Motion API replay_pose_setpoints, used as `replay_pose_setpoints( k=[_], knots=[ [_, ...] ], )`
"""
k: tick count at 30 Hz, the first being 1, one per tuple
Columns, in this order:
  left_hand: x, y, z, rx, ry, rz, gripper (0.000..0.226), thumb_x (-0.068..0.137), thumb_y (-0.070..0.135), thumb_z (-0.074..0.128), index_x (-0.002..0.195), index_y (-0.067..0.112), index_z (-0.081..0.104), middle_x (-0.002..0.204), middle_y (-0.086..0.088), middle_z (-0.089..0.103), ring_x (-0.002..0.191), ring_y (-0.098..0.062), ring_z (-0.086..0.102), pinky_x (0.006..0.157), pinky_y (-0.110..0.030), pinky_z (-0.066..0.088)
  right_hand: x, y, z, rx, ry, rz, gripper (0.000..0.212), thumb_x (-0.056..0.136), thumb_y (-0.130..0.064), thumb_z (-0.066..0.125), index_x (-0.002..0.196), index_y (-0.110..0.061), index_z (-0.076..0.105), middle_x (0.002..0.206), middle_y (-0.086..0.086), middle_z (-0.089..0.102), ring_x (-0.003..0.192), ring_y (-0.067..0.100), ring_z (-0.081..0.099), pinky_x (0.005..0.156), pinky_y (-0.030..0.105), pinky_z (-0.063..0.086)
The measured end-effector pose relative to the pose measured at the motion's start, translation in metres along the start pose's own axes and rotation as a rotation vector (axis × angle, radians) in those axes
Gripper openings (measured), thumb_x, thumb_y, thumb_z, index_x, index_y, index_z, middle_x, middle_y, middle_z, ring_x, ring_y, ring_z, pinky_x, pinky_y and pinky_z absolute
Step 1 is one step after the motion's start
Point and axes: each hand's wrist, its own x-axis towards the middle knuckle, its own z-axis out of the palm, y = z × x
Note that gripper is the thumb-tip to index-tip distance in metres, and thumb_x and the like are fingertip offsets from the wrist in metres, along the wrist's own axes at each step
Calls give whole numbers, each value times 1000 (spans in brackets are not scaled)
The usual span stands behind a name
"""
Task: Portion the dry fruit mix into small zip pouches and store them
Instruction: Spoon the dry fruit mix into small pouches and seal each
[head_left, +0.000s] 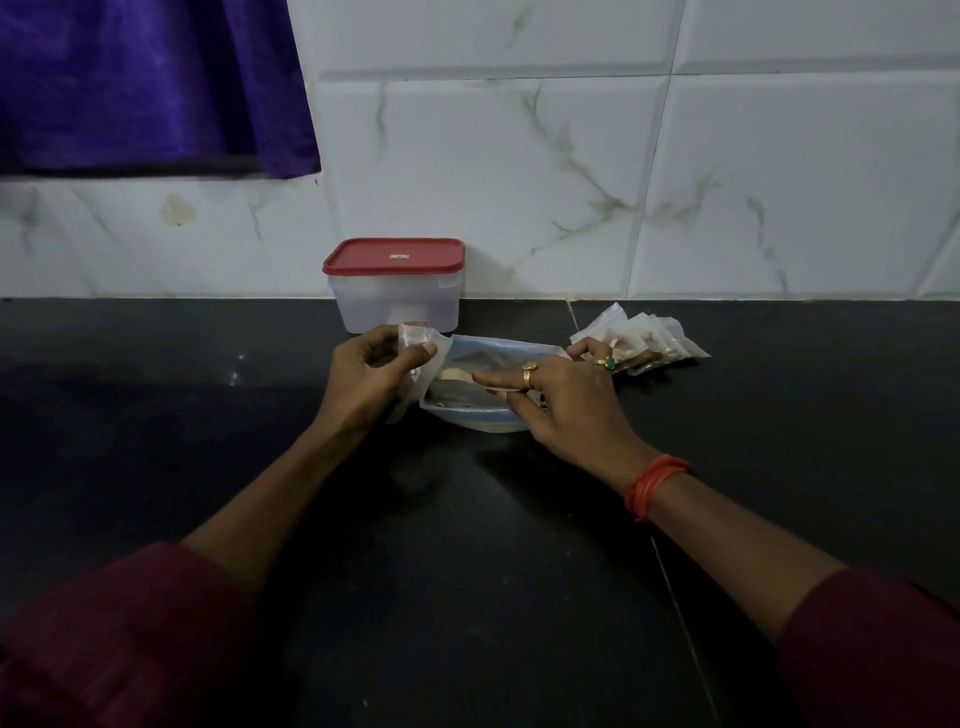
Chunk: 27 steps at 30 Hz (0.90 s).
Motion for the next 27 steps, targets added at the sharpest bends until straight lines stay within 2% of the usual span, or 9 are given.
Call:
replay_pose_setpoints(
  k=[4, 8, 9, 13, 17, 21, 24, 27],
  knots=[
    [0, 3, 0, -4, 15, -8, 26, 91, 22, 69, 116, 18, 69, 111, 6, 70, 103, -7, 64, 81, -30, 55, 4, -4, 4, -89, -71, 5, 34, 95, -31, 59, 122, -53, 64, 81, -10, 73, 88, 11, 62, 103, 42, 27],
    [-1, 6, 1, 5, 6, 7, 27, 91, 22, 69, 117, 17, 69, 107, 11, 69, 92, 5, 65, 68, -13, 51, 7, -8, 7, -84, -55, 7, 34, 96, -30, 57, 122, -51, 65, 71, -12, 67, 85, 12, 64, 104, 43, 28],
    [-2, 6, 0, -3, 9, 6, 26, 91, 22, 69, 117, 18, 69, 106, 11, 69, 91, 6, 66, 67, -13, 52, 8, -9, 8, -93, -58, 0, 35, 97, -29, 56, 123, -51, 64, 74, -10, 69, 86, 13, 64, 104, 43, 27],
    [-1, 6, -1, -60, 14, -36, 17, 92, 20, 67, 109, 22, 69, 105, 9, 69, 96, -6, 66, 73, -26, 56, 11, -12, 9, -164, -51, -68, 41, 96, -21, 54, 125, -48, 64, 77, -4, 70, 80, 19, 65, 100, 43, 26],
    [-1, 8, 0, -111, 37, -79, 19, 93, 20, 65, 111, 17, 70, 105, 9, 67, 95, -7, 63, 63, -16, 53, 13, -11, 7, -206, 25, -74, 38, 92, -30, 43, 110, -44, 73, 81, -8, 71, 82, 14, 63, 94, 40, 26],
    [-1, 11, 2, -144, 68, -105, 19, 94, 17, 63, 112, 12, 68, 104, 11, 63, 92, -4, 57, 53, -6, 47, 12, -9, 4, -164, 185, -60, 25, 88, -28, 56, 97, -37, 78, 77, -10, 72, 71, 12, 61, 94, 40, 27],
    [-1, 10, 1, -159, 79, -102, 14, 94, 19, 63, 107, 17, 69, 105, 12, 63, 94, -5, 59, 57, -10, 50, 10, -8, 6, -175, 188, -76, 25, 87, -27, 61, 103, -39, 76, 75, -9, 72, 70, 14, 61, 94, 43, 29],
    [-1, 10, -1, -167, 78, -98, 11, 94, 21, 64, 104, 22, 69, 108, 9, 65, 98, -7, 60, 67, -18, 49, 9, -8, 10, -202, 134, -105, 31, 89, -30, 57, 112, -42, 73, 80, -9, 74, 75, 15, 62, 90, 40, 28]
  ],
)
